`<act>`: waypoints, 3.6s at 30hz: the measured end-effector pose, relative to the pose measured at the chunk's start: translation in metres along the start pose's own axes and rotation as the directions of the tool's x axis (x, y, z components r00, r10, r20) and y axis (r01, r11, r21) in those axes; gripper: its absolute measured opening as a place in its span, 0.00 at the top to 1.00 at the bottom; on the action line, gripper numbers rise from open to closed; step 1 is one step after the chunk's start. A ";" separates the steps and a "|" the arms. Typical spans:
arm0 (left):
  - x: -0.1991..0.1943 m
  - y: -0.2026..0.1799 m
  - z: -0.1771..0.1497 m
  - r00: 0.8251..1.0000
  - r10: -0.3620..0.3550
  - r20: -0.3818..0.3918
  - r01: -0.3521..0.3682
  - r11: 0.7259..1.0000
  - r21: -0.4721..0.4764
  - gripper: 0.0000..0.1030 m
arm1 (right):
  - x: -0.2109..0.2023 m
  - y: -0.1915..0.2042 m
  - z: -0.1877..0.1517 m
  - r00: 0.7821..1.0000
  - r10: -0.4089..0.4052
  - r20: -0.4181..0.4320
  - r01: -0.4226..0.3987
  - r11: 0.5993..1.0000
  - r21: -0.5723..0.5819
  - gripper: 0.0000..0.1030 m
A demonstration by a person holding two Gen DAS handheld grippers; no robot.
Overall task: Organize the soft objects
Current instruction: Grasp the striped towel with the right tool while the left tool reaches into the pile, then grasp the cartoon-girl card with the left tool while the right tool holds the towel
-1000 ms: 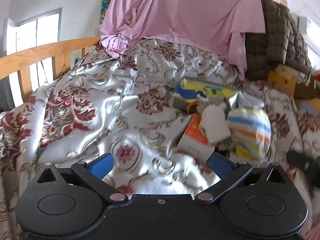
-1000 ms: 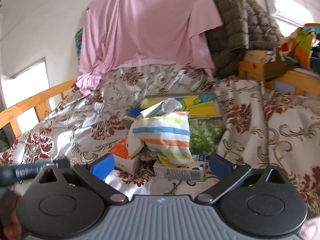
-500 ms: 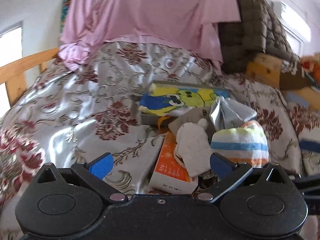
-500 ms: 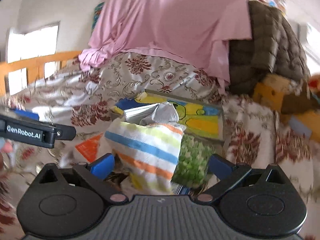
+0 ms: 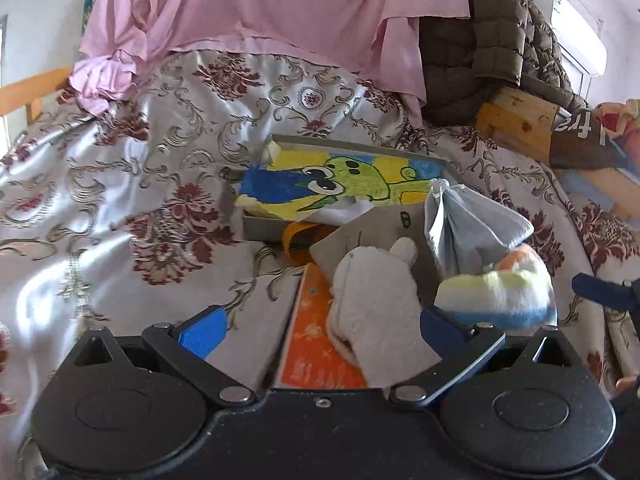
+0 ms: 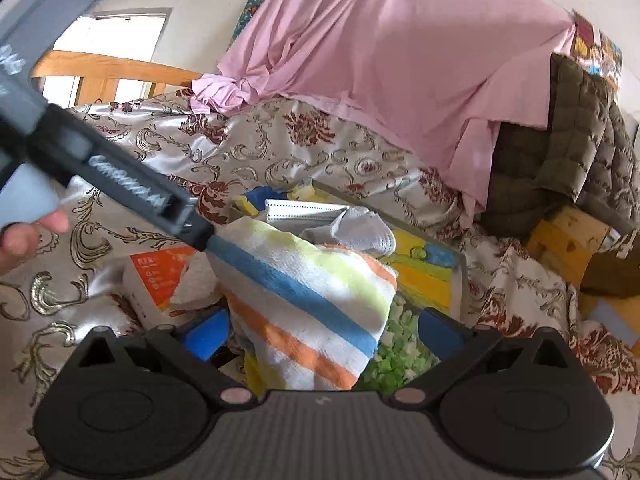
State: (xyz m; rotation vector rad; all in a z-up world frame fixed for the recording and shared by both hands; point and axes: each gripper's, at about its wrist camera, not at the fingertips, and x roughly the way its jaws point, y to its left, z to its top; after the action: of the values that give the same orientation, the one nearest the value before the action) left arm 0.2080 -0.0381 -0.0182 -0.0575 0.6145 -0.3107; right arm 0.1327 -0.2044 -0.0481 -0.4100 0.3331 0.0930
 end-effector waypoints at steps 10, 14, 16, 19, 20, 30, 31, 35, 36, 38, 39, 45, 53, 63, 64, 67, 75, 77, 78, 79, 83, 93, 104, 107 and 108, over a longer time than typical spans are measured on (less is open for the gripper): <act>0.026 -0.005 0.004 0.998 -0.053 -0.025 0.051 0.996 -0.066 0.01 | 0.003 -0.012 -0.003 0.998 0.062 -0.002 -0.062 0.996 0.063 0.28; 0.030 -0.008 0.006 0.997 -0.077 -0.027 0.074 0.993 -0.087 0.01 | 0.003 -0.023 -0.003 0.998 0.063 -0.018 -0.060 0.991 0.120 0.52; 0.032 -0.010 0.006 0.996 -0.088 -0.030 0.085 0.992 -0.089 0.01 | 0.002 -0.028 -0.004 0.998 0.061 -0.027 -0.056 0.987 0.150 0.60; 0.037 -0.017 0.004 0.996 -0.080 -0.049 0.077 0.995 -0.066 0.01 | 0.000 -0.039 -0.006 0.998 0.046 -0.035 -0.038 0.980 0.196 0.66; 0.038 -0.020 0.003 0.996 -0.072 -0.053 0.069 0.996 -0.054 0.01 | 0.000 -0.043 -0.007 0.998 0.042 -0.038 -0.033 0.977 0.212 0.68; 0.040 -0.013 -0.003 0.996 -0.050 -0.075 0.044 0.995 -0.086 0.09 | 0.003 -0.060 -0.011 0.998 0.017 -0.063 0.002 0.957 0.289 0.75; 0.038 -0.009 -0.004 0.996 -0.050 -0.073 0.042 0.993 -0.114 0.10 | 0.003 -0.062 -0.012 0.998 0.014 -0.066 0.006 0.955 0.296 0.75; 0.035 0.009 -0.009 0.995 -0.079 -0.056 0.065 0.972 -0.225 0.14 | 0.005 -0.066 -0.014 0.997 0.002 -0.082 0.024 0.947 0.322 0.75; 0.033 0.011 -0.010 0.995 -0.081 -0.049 0.067 0.968 -0.244 0.15 | 0.006 -0.066 -0.014 0.996 0.002 -0.087 0.027 0.945 0.325 0.75; 0.032 0.013 -0.010 0.996 -0.078 -0.039 0.065 0.962 -0.264 0.18 | 0.006 -0.066 -0.015 0.996 0.002 -0.089 0.027 0.944 0.329 0.75; 0.032 0.012 -0.010 0.996 -0.076 -0.038 0.063 0.961 -0.268 0.19 | 0.006 -0.065 -0.015 0.996 0.001 -0.090 0.029 0.944 0.328 0.75; 0.027 0.012 -0.008 0.999 -0.049 -0.011 0.044 0.963 -0.267 0.24 | 0.008 -0.065 -0.015 0.996 0.017 -0.089 0.015 0.938 0.347 0.74; 0.020 0.012 -0.006 1.000 0.020 0.011 -0.016 0.966 -0.257 0.22 | 0.008 -0.064 -0.014 0.996 0.045 -0.073 -0.016 0.934 0.358 0.73; 0.009 0.024 -0.014 0.998 0.052 0.020 -0.042 0.947 -0.320 0.23 | 0.008 -0.058 -0.012 0.995 0.080 -0.064 -0.052 0.937 0.347 0.70; 0.008 0.025 -0.014 0.998 0.052 0.020 -0.043 0.944 -0.326 0.24 | 0.008 -0.059 -0.012 0.995 0.081 -0.065 -0.054 0.936 0.347 0.70; 0.004 0.027 -0.016 0.998 0.054 0.022 -0.043 0.937 -0.345 0.26 | 0.008 -0.058 -0.012 0.994 0.084 -0.064 -0.056 0.936 0.346 0.69; 0.004 0.032 -0.028 0.999 0.037 -0.020 -0.042 0.927 -0.374 0.48 | 0.007 -0.055 -0.012 0.992 0.114 -0.053 -0.089 0.935 0.343 0.69; 0.005 0.031 -0.032 1.000 0.025 -0.017 -0.029 0.931 -0.364 0.48 | 0.007 -0.053 -0.011 0.991 0.126 -0.049 -0.103 0.937 0.333 0.69; 0.005 0.031 -0.033 1.000 0.019 -0.013 -0.022 0.931 -0.365 0.48 | 0.008 -0.054 -0.011 0.990 0.131 -0.049 -0.107 0.938 0.328 0.69; 0.006 0.032 -0.032 1.000 0.012 -0.008 -0.014 0.929 -0.369 0.48 | 0.008 -0.052 -0.011 0.990 0.134 -0.050 -0.111 0.940 0.324 0.69; 0.012 0.033 -0.027 1.000 -0.012 0.006 0.014 0.920 -0.392 0.48 | 0.010 -0.049 -0.011 0.988 0.144 -0.057 -0.119 0.940 0.320 0.64; 0.018 0.030 -0.025 0.997 -0.052 0.049 0.068 0.901 -0.428 0.48 | 0.013 -0.042 -0.012 0.982 0.175 -0.067 -0.148 0.943 0.299 0.49; 0.013 -0.001 -0.024 0.995 -0.061 0.073 0.081 0.947 -0.311 0.63 | 0.015 -0.039 -0.013 0.981 0.178 -0.075 -0.150 0.946 0.286 0.44; 0.020 0.004 -0.026 0.999 -0.020 0.026 0.027 0.940 -0.340 0.69 | 0.019 -0.036 -0.014 0.981 0.176 -0.081 -0.147 0.949 0.279 0.41; 0.021 0.006 -0.027 1.000 -0.018 0.022 0.025 0.935 -0.354 0.71 | 0.021 -0.035 -0.015 0.981 0.177 -0.082 -0.148 0.950 0.276 0.41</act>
State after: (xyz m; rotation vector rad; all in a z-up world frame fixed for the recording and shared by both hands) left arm 0.2107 -0.0380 -0.0525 -0.4148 0.6460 -0.2171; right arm 0.1533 -0.2418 -0.0548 -0.1172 0.4782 0.1854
